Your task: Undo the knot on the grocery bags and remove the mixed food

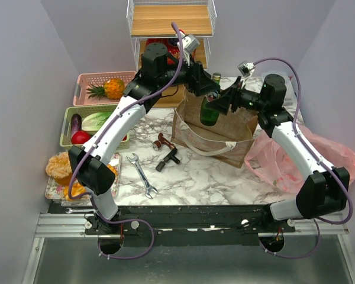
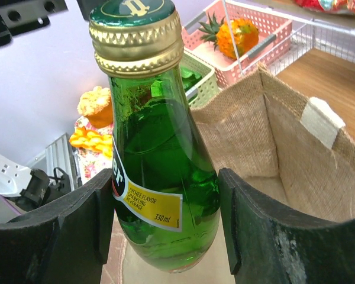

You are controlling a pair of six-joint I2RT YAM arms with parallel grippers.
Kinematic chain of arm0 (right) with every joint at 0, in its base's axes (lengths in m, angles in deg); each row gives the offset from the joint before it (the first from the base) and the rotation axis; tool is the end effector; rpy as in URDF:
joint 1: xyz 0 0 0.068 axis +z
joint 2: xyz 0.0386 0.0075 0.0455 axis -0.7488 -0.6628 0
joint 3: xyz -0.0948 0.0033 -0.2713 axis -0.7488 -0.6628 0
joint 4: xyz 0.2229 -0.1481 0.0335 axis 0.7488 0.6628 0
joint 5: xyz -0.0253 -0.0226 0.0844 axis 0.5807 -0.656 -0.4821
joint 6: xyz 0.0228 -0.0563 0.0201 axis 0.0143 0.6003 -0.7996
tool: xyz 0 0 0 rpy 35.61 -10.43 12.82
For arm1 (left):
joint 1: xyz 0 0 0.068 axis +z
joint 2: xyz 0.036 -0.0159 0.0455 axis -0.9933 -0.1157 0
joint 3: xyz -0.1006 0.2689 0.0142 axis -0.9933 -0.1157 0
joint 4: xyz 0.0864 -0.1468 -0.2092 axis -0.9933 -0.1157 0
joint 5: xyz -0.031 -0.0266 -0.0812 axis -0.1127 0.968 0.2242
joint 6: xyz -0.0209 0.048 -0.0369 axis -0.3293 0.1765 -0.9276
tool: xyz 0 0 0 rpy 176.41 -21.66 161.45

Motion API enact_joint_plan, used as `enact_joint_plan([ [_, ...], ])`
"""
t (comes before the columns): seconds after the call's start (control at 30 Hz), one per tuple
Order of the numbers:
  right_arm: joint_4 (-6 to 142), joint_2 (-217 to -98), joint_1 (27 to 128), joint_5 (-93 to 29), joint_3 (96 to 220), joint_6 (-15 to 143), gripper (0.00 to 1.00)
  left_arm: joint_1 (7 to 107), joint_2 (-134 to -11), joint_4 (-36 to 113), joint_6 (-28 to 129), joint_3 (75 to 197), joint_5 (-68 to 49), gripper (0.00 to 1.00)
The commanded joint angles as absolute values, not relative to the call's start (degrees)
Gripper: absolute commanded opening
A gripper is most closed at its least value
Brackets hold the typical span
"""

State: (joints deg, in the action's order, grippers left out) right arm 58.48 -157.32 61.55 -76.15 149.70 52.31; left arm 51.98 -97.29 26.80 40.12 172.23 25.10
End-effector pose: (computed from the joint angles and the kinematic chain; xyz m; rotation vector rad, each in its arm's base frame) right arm 0.3229 0.1149 0.3790 -0.6394 1.6371 1.1551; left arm 0.3429 -0.2486 0.4819 0.7613 1.5765 -1.2921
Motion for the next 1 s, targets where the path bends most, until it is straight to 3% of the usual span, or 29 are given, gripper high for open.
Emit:
enact_joint_plan([
  [0.0, 50.0, -155.7, 62.6, -78.8, 154.6, 49.5, 0.01, 50.9, -97.8, 28.4, 39.6, 173.3, 23.6, 0.71],
  [0.43, 50.9, -155.2, 64.4, -78.2, 156.2, 50.7, 0.01, 50.4, -99.0, 28.3, 38.7, 174.6, 20.2, 0.56],
  [0.57, 50.7, -155.1, 64.4, -78.1, 156.2, 50.6, 0.01, 50.4, -98.9, 28.0, 38.6, 174.7, 22.1, 0.36],
  [0.7, 50.6, -155.1, 64.5, -77.8, 156.5, 50.3, 0.01, 50.4, -98.1, 30.7, 37.1, 174.5, 24.8, 0.04],
  [0.77, 50.9, -155.2, 64.5, -77.5, 156.6, 50.2, 0.03, 50.5, -97.0, 33.4, 36.0, 174.2, 25.7, 0.0],
  [0.83, 51.8, -155.3, 64.5, -77.3, 157.0, 49.8, 0.34, 50.5, -96.2, 35.0, 35.5, 174.8, 26.2, 0.0],
  [0.87, 52.2, -155.2, 64.5, -77.1, 157.1, 50.0, 0.59, 50.6, -95.8, 35.2, 36.0, 175.7, 26.0, 0.0],
  [0.97, 53.7, -154.7, 64.5, -75.2, 157.3, 50.9, 0.96, 50.6, -94.9, 34.0, 38.8, 179.2, 24.0, 0.0],
])
